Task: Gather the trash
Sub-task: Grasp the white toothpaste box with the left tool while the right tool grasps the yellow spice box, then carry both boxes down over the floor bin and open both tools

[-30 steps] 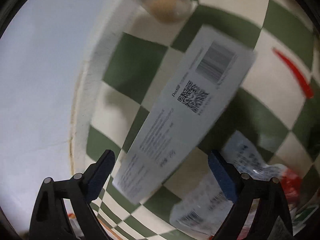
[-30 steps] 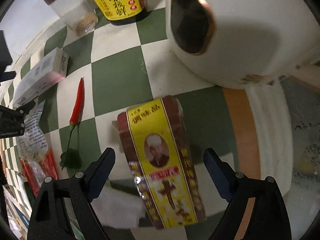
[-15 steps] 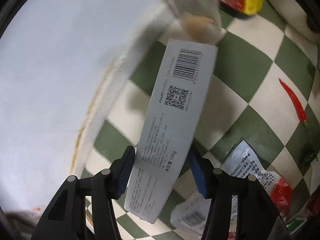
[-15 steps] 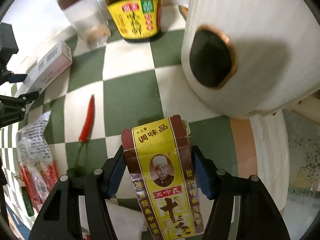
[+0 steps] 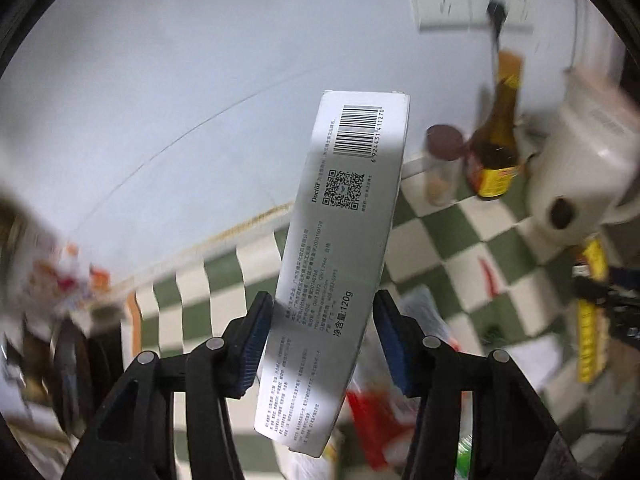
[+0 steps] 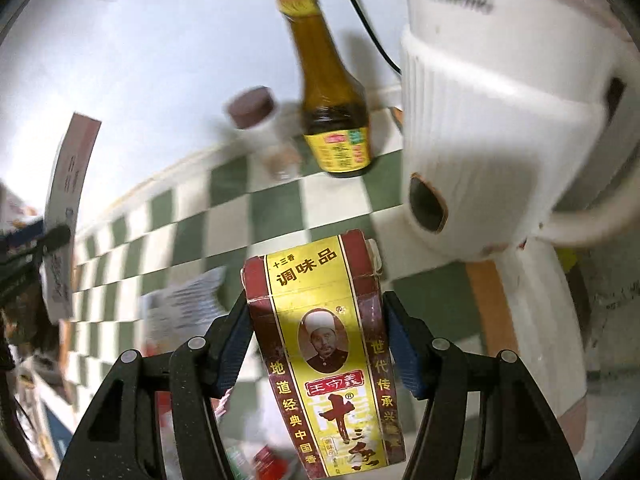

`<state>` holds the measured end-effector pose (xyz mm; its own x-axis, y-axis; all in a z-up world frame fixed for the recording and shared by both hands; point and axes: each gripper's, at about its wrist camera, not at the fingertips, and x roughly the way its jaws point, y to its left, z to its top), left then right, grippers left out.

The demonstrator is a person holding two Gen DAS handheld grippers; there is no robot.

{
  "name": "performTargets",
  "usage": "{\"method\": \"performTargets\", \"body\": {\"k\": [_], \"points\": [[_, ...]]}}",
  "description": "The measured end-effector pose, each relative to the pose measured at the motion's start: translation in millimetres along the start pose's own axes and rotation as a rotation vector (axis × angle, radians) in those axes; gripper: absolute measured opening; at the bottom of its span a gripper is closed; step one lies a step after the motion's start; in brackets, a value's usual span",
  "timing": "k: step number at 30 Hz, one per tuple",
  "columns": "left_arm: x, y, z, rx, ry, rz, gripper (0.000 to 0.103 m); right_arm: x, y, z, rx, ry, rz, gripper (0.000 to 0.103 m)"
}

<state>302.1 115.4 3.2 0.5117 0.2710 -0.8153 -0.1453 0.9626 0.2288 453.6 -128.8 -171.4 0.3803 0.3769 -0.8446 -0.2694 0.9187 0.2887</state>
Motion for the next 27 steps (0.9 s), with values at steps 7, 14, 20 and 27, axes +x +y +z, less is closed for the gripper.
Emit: {"method": "performTargets", "body": {"k": [7, 14, 20, 27], "points": [[-64, -34, -154, -0.156, -0.025, -0.103, 0.049, -86, 33, -110, -0.020, -0.039, 0.081, 0.064], [-60, -61, -317, -0.292, 0.165, -0.217, 0.048, -116, 48, -288, -0.030, 0.096, 0.105, 0.064], [23, -87, -463, -0.404, 0.513, -0.283, 0.048, -47, 31, -424, -0.036, 0.386, 0.042, 0.064], [197, -130, -575, -0.503, 0.760, -0.328, 0.049, 105, -14, -536, 0.011, 0.599, -0.010, 0.064]]}}
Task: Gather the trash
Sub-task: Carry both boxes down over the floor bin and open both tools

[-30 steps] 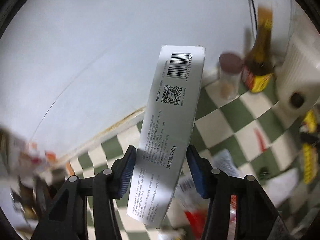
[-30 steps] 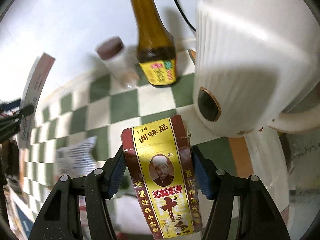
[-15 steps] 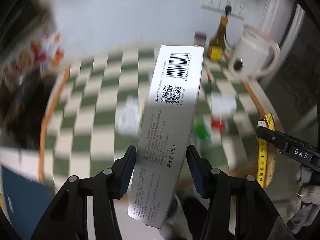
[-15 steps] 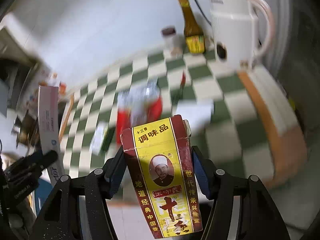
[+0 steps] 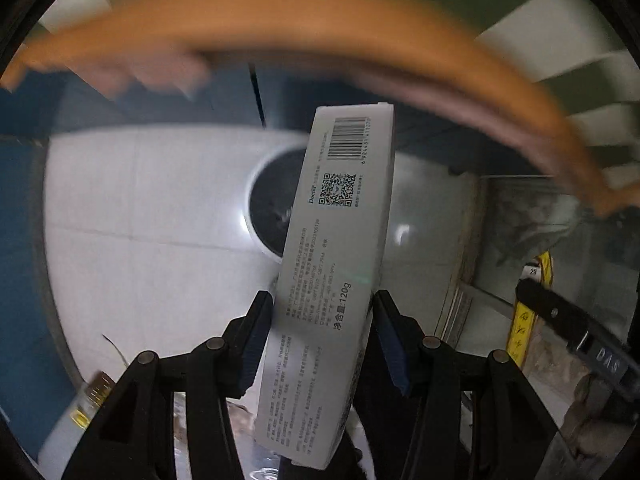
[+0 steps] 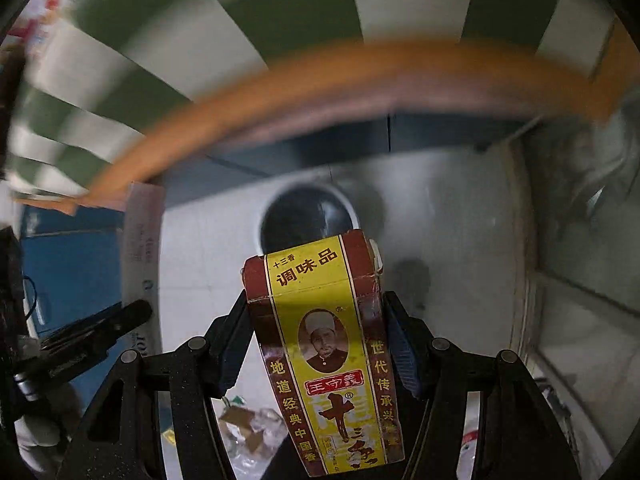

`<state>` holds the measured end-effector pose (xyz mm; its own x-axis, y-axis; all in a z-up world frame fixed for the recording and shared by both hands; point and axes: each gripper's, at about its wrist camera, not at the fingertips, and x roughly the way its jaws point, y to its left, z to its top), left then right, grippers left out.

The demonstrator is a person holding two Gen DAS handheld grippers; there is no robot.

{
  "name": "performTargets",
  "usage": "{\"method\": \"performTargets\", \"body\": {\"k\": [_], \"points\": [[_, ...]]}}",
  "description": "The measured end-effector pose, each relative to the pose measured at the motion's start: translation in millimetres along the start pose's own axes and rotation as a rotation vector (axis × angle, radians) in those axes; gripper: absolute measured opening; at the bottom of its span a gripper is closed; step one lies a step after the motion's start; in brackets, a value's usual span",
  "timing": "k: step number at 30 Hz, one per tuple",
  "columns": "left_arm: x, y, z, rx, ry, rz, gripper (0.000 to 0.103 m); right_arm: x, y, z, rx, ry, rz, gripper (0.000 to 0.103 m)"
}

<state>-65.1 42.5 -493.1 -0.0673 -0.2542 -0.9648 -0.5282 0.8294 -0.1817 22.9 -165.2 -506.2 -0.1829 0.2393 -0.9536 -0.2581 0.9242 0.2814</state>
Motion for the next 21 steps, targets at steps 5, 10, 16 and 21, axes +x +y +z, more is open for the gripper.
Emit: {"method": "performTargets", "body": {"k": [5, 10, 16, 21], "points": [[122, 25, 56, -0.065, 0.070, -0.019, 0.051, 137, -27, 32, 0.072, 0.099, 0.031, 0.064], [179, 51, 80, -0.110, 0.043, 0.018, 0.100, 230, -40, 61, 0.071, 0.163, 0.072, 0.067], [185, 67, 62, -0.125, -0.014, 0.168, 0.103, 256, -37, 70, 0.001, 0.135, 0.020, 0.101], [152, 74, 41, -0.121, -0.093, 0.254, 0.103, 232, -26, 59, -0.087, 0.079, -0.107, 0.101]]}}
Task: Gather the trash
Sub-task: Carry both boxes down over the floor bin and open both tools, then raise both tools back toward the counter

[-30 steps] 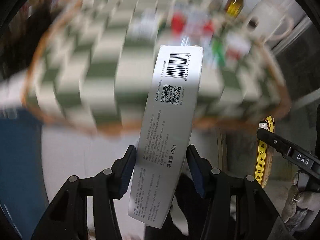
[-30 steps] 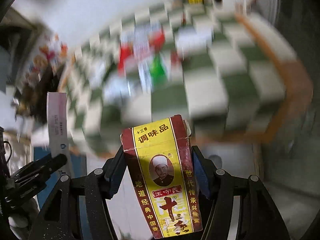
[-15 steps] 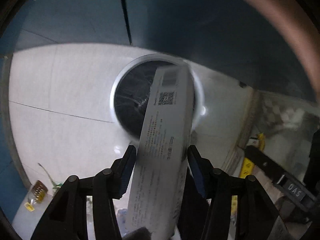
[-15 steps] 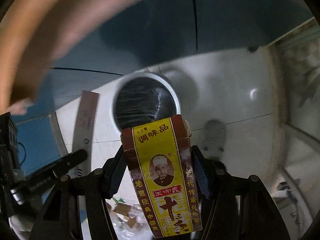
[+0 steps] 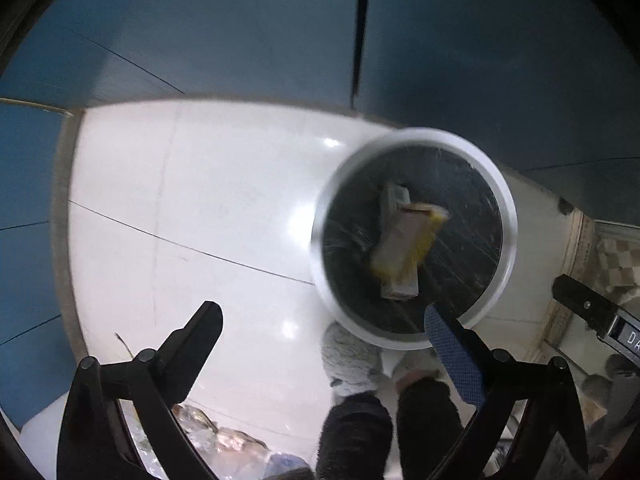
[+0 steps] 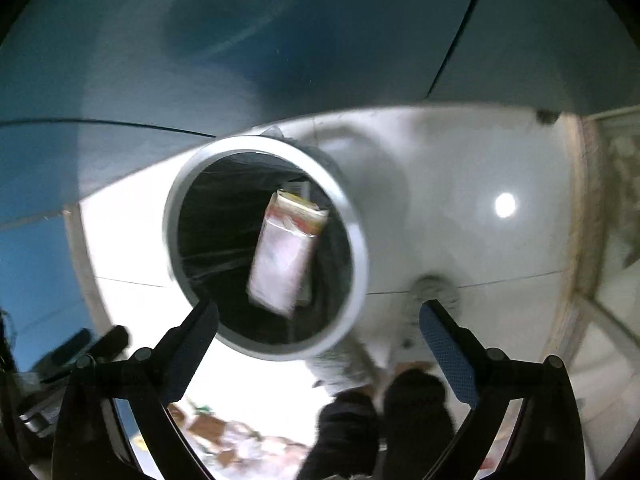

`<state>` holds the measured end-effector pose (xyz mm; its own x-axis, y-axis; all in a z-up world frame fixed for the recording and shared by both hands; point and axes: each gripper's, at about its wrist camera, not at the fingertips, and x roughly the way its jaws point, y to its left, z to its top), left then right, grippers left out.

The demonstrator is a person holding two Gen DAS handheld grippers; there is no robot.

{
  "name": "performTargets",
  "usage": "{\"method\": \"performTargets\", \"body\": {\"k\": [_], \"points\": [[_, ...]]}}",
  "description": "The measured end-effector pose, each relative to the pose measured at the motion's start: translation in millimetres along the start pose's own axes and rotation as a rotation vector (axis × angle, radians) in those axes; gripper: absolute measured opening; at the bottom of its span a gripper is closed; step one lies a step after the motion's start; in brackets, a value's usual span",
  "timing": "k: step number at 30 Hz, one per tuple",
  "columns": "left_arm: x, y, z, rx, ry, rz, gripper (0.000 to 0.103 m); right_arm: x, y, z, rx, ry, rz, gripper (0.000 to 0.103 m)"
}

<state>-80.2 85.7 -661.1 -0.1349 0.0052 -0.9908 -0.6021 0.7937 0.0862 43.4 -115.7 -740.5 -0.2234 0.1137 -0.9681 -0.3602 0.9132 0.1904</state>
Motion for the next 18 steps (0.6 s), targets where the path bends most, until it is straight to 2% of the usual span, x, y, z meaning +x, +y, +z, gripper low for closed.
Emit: {"method": "performTargets", "body": {"k": [5, 9, 18], "points": [[-45, 7, -12, -0.023, -0.024, 0.007, 0.103, -44, 16, -14, -0.074, -0.032, -0.116, 0.101], [-90, 9, -25, -0.029, -0.031, -0.013, 0.103, -97, 26, -35, -0.112, -0.060, -0.163, 0.101], [-182, -5, -68, 0.041, -0.063, -0.045, 0.103, -231, 46, -85, -0.112, -0.121, -0.163, 0.101]]}}
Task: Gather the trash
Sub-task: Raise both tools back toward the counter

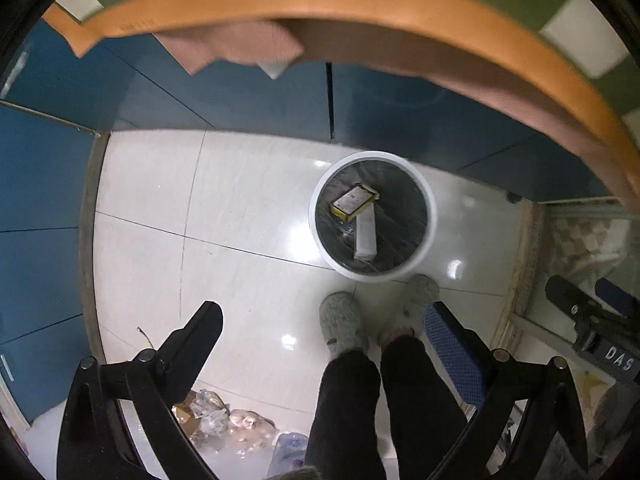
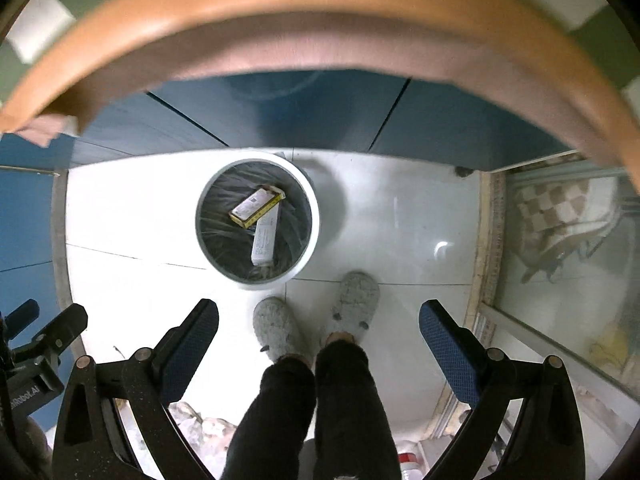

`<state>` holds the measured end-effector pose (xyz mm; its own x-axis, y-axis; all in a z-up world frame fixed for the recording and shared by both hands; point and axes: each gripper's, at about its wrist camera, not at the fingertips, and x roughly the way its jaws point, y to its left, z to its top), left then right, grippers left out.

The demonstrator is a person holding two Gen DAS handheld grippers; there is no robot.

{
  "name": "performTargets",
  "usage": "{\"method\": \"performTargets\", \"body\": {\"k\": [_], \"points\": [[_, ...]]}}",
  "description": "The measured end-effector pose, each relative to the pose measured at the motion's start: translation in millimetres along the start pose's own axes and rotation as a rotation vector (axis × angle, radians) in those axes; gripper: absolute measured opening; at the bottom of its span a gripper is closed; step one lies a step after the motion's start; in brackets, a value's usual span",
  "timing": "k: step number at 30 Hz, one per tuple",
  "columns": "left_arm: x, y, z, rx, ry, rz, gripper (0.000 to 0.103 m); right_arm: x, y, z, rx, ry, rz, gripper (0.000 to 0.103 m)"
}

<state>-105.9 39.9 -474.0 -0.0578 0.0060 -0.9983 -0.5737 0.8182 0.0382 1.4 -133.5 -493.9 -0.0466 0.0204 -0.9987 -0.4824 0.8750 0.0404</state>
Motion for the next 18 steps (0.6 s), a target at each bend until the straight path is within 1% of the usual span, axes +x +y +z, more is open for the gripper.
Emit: {"method": "performTargets", "body": {"k": [2, 6, 11, 13, 16, 18], "points": [[-21, -1, -7, 0.015, -0.007, -0.008, 0.103, -36, 0, -8, -0.007, -0.021, -0.001, 0.101], [-67, 2, -24, 0.056, -0.024, -0.016, 0.103, -94, 7, -27, -0.015, -0.048, 0.013, 0.101], [-117, 8, -41, 0.082, -0.057, -0.025, 0.103, -170, 13, -56, -0.025, -0.085, 0.020, 0.101], [-139, 12, -48, 0.084, -0.073, -0.034, 0.103, -191, 13, -64, -0.018, -0.093, 0.030, 0.101], [-161, 17, -56, 0.073, -0.087, -0.055, 0.103, -224, 15, -78, -0.016, -0.111, 0.040, 0.101], [-177, 22, -57, 0.067, -0.101, -0.050, 0.103, -239, 17, -83, -0.011, -0.124, 0.062, 0.101]]}}
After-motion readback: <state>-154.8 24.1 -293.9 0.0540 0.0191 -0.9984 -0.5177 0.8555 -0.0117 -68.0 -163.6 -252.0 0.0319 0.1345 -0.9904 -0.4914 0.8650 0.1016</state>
